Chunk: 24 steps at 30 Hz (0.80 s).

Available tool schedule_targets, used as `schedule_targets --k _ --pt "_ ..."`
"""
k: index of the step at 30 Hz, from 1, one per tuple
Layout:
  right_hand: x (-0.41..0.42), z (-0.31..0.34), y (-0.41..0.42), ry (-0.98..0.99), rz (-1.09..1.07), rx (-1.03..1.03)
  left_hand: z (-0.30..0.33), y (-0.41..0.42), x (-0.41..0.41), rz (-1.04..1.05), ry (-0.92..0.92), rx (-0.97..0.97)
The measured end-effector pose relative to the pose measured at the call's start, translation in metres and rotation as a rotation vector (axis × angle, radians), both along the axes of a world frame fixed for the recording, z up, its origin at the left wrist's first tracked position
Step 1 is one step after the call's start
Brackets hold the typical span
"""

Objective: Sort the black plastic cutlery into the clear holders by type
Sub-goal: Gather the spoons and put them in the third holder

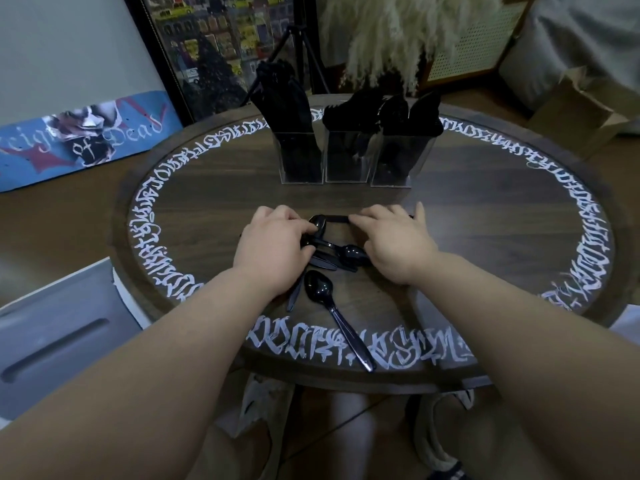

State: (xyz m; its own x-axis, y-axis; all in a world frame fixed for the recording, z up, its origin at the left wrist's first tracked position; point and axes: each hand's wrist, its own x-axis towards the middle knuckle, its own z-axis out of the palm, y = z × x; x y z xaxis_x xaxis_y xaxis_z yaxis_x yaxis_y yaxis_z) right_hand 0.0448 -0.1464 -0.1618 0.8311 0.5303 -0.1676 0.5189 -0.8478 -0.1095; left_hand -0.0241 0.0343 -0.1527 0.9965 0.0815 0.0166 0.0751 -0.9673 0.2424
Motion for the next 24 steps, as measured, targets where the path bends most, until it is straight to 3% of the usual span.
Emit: schedule_targets --k 4,7,13,21,24 --pt "-0.005 0.0 -0.009 -0.028 0.067 0.066 -0.001 -0.009 0.007 -0.007 0.043 0.06" --pt "0.0 0.002 -0.024 -0.067 -0.005 0.186 -0.002 -0.015 0.008 -0.008 0.064 0.059" --pt "0.006 -0.001 -0.043 -0.036 -0.182 0.11 0.005 -0.021 0.009 0.029 -0.006 -0.016" --pt "0.003 0.031 -0.06 -0.137 -0.292 0.331 0.017 -0.025 0.012 0.084 -0.16 -0.355" --pt "-0.001 0.044 -0.063 -0.057 -0.337 0.475 0.023 -0.027 0.014 0.114 -0.218 -0.419"
